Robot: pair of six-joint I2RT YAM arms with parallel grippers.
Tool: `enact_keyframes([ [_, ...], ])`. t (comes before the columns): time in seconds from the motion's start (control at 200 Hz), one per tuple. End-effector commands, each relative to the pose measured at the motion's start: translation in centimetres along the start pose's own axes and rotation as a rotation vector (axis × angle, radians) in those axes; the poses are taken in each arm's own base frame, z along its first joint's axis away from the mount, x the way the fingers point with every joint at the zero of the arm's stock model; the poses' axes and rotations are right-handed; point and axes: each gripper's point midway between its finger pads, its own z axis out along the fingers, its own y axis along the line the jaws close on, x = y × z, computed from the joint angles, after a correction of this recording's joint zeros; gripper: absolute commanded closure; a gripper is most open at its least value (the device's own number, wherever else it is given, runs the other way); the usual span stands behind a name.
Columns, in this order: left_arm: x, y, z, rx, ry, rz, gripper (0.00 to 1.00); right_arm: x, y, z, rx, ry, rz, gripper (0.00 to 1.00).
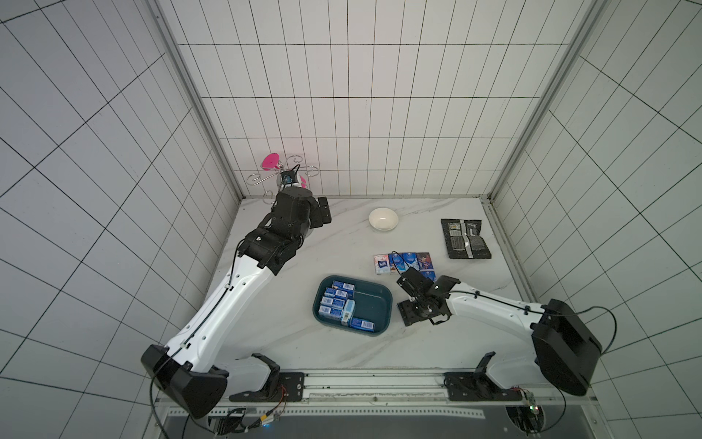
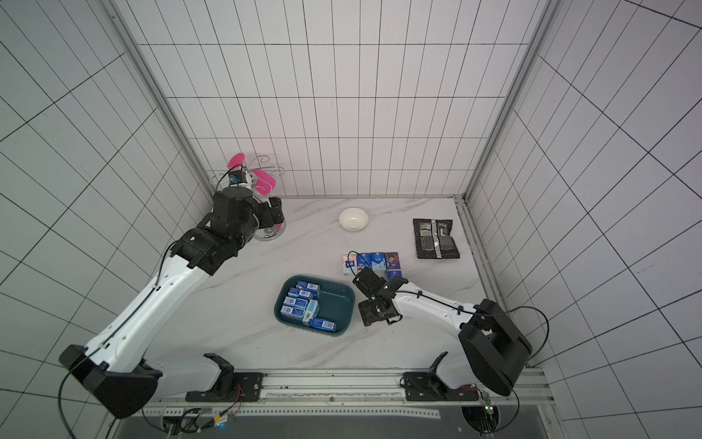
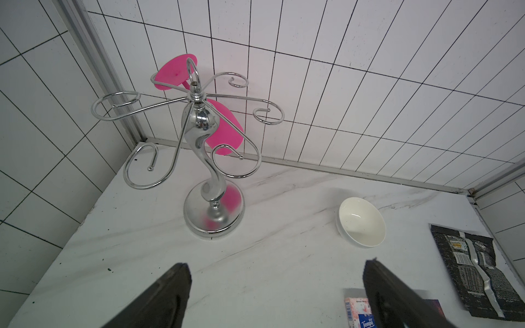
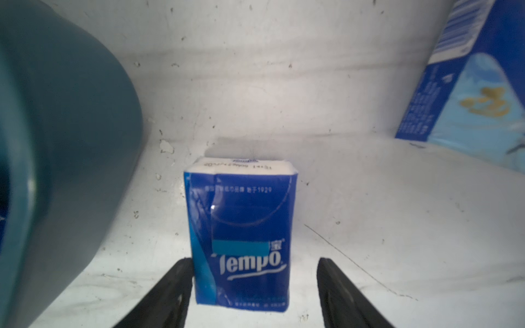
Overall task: Take the pocket tissues out of the storage box
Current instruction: Move the pocket tissues to the center of the board.
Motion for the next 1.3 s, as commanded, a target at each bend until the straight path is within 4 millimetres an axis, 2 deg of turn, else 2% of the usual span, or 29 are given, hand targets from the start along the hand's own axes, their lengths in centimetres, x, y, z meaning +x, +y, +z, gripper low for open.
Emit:
enact_keyframes([
  [0.0,-0.1,-0.1,-0.1,-0.001,-0.001,0.005,0.02,0.5,-0.2,0.8,0.022,0.009,0.007,0.31],
  [0.29,-0.6,-0.5,0.1,0.003,-0.006,0.011,0.02,0.6,0.3,0.9,0.016,0.011,-0.006,0.32],
  [0.495,-0.2,-0.4,0.3,0.000,0.000,0.015,0.02,1.1,0.0,1.9,0.044,0.044,-0.008,0.42],
  [0.62,-0.2,-0.3,0.2,-0.002,-0.002,0.015,0.02,1.0,-0.6,1.9,0.079,0.041,-0.001,0.45],
  [0.845,-0.2,-0.4,0.2,0.002,-0.001,0.012,0.02,-0.4,-2.1,0.7,0.104,-0.018,0.055,0.46],
  [1.04,-0.1,-0.4,0.1,0.007,0.001,0.010,0.02,-1.8,-4.4,0.7,0.103,-0.024,0.122,0.47],
  [1.299,-0.2,-0.1,-0.1,-0.007,-0.007,0.021,0.02,-3.2,-4.2,1.1,0.064,-0.028,0.137,0.48],
])
